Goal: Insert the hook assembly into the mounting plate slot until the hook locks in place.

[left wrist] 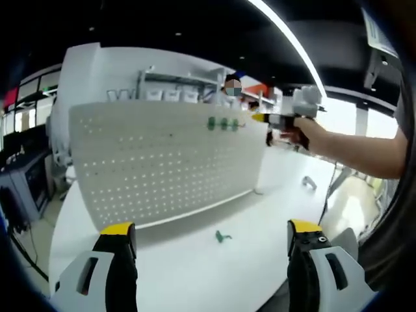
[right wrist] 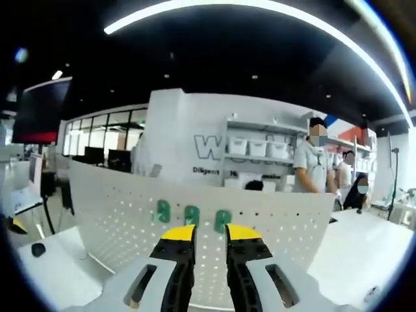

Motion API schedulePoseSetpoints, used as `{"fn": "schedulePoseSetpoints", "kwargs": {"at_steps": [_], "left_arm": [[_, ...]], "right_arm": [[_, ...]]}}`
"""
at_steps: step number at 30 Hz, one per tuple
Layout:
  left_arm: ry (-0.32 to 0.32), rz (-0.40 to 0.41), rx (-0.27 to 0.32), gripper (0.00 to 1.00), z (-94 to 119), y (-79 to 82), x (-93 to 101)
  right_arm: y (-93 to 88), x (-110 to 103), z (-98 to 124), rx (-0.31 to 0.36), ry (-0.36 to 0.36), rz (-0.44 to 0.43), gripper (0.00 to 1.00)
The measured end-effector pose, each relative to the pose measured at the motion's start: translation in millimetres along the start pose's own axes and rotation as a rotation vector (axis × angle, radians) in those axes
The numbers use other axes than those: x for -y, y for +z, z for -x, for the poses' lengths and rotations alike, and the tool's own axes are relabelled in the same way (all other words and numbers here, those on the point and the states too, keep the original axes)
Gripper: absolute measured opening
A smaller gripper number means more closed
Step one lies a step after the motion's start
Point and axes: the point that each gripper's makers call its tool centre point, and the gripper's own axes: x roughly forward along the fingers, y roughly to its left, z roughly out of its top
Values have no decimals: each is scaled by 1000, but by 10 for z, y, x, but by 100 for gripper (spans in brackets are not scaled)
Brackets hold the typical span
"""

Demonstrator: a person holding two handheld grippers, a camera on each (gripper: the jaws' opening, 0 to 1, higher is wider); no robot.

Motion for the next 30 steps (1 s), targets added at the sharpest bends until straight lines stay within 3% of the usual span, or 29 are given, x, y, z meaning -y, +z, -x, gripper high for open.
{"fn": "schedulePoseSetpoints", "kwargs": {"at_steps": [5, 23, 30], "left_arm": [[-6, -5, -2, 98, 17, -5, 40], [-32, -9, -2, 98, 47, -27, 142], [-43, -12, -19, 98, 62, -102, 153]], "right_arm": [[-148, -105, 168, -29, 17, 1, 16], [-939, -503, 712, -191, 86, -16, 17], [-1178, -611, 891, -243, 100, -29, 17]]}}
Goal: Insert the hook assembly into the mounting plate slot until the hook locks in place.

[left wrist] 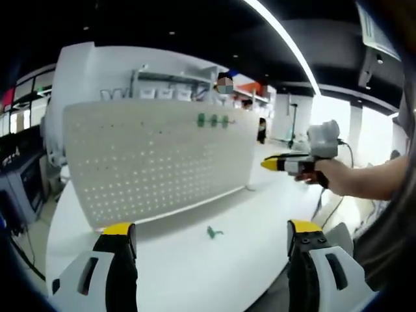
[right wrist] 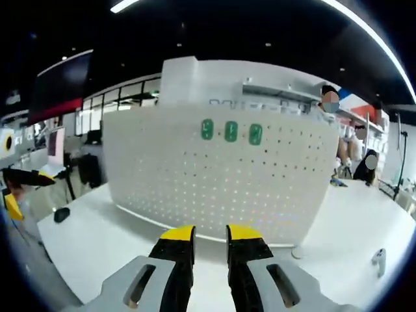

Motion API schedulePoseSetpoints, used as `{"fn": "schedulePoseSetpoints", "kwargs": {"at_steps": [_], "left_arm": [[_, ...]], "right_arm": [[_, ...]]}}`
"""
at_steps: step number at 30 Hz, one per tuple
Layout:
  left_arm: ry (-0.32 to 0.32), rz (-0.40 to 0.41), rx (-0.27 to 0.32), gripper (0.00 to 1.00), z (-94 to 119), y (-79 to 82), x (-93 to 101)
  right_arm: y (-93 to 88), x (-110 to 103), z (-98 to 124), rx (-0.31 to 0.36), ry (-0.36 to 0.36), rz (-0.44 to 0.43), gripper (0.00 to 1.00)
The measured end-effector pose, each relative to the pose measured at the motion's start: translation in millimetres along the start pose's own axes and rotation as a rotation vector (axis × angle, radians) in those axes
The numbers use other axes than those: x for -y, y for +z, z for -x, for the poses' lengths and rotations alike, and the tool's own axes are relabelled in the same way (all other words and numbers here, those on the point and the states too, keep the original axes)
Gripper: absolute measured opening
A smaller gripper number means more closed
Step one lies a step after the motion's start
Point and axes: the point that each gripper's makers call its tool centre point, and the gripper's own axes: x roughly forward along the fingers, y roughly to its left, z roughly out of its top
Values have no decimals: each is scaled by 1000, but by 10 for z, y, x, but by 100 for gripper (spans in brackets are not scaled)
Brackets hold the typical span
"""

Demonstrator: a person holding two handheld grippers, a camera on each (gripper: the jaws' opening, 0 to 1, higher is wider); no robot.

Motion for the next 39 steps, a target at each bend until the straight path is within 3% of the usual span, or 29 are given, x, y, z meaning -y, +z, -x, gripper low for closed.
{"fn": "schedulePoseSetpoints", "kwargs": {"at_steps": [16, 22, 39], "left_arm": [[-41, -4, -64, 97, -88, -241, 187], [-30, -2, -78, 96, -91, -265, 256], [-43, 5, -147, 95, -137, -377, 537]], "right_arm": [[-484, -107, 359, -98, 40, 18, 18], [-632, -181, 457, -134, 79, 23, 18], [-745, -670, 760, -194, 258, 44, 20]]}}
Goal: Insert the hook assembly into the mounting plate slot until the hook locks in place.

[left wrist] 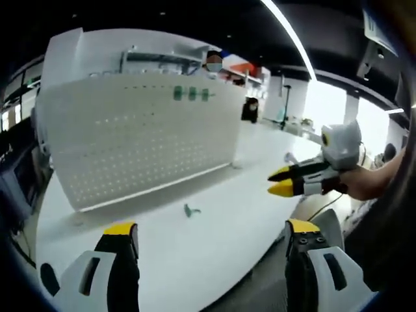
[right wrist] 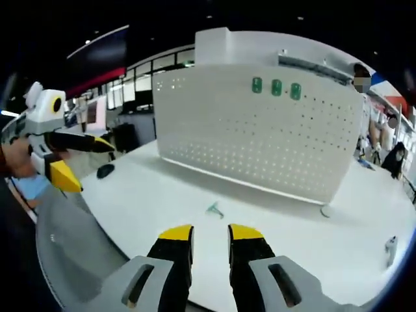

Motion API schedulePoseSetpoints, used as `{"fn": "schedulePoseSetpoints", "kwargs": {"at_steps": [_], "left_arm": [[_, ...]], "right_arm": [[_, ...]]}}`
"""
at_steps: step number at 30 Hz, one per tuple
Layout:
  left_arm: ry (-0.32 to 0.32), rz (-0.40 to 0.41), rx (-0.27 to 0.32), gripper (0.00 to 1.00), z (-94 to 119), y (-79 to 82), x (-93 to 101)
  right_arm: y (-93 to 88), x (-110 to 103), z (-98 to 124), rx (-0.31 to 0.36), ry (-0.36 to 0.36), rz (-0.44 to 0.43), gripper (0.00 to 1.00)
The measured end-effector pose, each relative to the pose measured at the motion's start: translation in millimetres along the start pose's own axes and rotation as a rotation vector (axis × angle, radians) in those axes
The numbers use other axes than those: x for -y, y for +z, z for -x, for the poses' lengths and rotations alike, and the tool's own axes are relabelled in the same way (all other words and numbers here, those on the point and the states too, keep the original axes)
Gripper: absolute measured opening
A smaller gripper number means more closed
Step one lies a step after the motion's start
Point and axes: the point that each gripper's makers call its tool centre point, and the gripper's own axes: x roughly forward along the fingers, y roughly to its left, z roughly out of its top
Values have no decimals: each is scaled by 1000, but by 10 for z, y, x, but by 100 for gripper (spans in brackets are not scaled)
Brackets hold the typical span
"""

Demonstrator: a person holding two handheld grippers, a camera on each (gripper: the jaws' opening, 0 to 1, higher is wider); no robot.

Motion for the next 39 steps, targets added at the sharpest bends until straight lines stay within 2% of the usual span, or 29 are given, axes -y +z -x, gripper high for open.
{"fn": "schedulePoseSetpoints", "kwargs": {"at_steps": [9, 18, 20, 21, 28, 36, 39], "left_arm": [[-7, -10, -22, 94, -120, -48, 18], [-50, -33, -82, 91, -403, -227, -6], [-42, -27, -118, 87, -474, -267, -53], [-38, -30, -114, 86, -504, -252, -69], [-70, 11, -96, 84, -829, -264, -116], [-78, -32, -158, 83, -1325, -396, -178], [-96, -46, -148, 84, -1433, -371, -160]], "right_arm": [[-36, -67, 8, -14, 41, 2, 20], [-93, 5, -26, -27, 35, -9, 20], [-89, 28, -44, -30, 35, -10, 20], [-79, 47, -48, -29, 32, -12, 20], [-105, 118, -89, -38, 26, -28, 20], [-169, 244, -130, -55, 17, -56, 20], [-204, 290, -152, -63, 11, -73, 20]]}}
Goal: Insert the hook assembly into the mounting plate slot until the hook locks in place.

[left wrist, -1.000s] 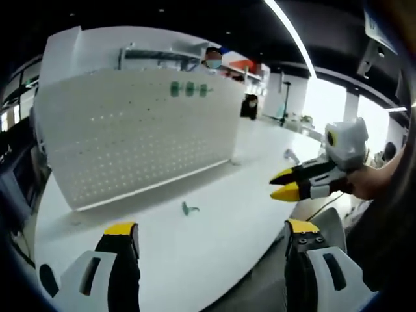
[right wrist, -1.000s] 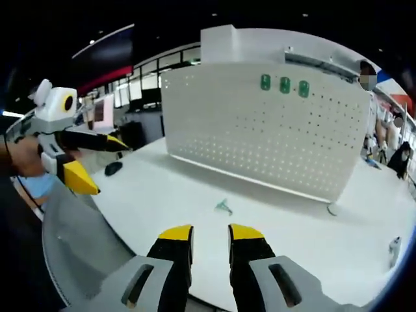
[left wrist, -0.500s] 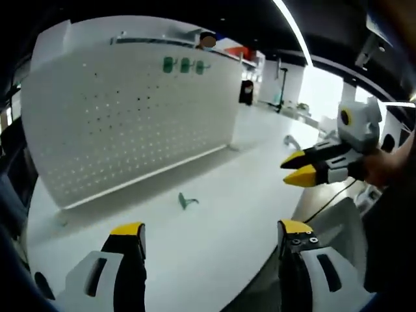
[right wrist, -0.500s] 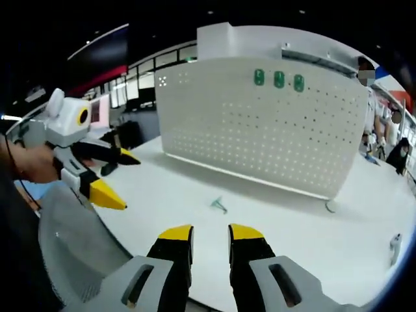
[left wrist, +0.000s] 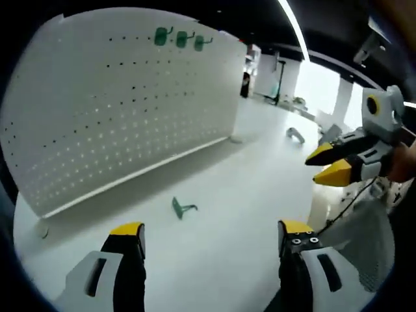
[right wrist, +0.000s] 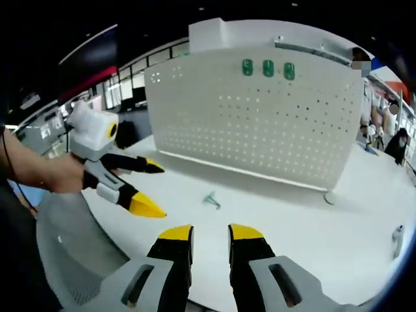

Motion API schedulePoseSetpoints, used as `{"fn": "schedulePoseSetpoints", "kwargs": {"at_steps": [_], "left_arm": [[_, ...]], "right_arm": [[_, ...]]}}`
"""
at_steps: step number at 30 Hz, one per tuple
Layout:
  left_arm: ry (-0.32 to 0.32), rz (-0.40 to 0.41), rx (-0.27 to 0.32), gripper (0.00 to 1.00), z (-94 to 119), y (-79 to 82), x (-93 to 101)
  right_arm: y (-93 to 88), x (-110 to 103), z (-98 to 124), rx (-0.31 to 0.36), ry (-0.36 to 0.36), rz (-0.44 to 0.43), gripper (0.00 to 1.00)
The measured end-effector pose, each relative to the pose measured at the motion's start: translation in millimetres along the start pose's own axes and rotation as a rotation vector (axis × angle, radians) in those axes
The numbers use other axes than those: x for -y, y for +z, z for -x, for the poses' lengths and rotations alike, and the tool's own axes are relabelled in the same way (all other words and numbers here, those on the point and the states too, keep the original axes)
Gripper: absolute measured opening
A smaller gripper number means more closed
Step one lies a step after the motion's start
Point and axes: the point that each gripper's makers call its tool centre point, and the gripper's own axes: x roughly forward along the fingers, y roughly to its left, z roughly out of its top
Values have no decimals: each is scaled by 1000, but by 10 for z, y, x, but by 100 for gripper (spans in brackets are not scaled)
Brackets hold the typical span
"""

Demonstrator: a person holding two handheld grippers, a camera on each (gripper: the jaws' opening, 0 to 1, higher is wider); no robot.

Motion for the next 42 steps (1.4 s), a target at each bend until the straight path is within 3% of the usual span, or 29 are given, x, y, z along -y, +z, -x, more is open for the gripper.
{"fn": "schedulePoseSetpoints", "kwargs": {"at_steps": [6, 10, 13, 21, 28, 31, 35, 42], "left_arm": [[-12, -34, -50, 79, -296, -106, -95], [4, -23, -83, 66, -441, -189, -239], [11, 25, -85, 66, -537, -207, -308], [-12, 38, -88, 57, -802, -213, -363], [-15, 24, -119, 44, -925, -290, -405], [-11, -11, -132, 29, -963, -335, -448], [-11, 17, -158, 32, -1010, -386, -490], [9, 18, -160, 23, -1055, -361, -542]], "right_arm": [[-27, 17, -70, -16, 5, -7, 20], [-19, 16, -128, -20, 12, -16, 20], [-26, 10, -165, -24, 19, -18, 19], [-71, 44, -234, -45, 23, -35, 19], [-89, 129, -269, -56, 9, -49, 19], [-99, 149, -294, -60, 6, -54, 19], [-112, 148, -325, -64, 7, -59, 19], [-120, 114, -366, -71, 19, -59, 19]]}}
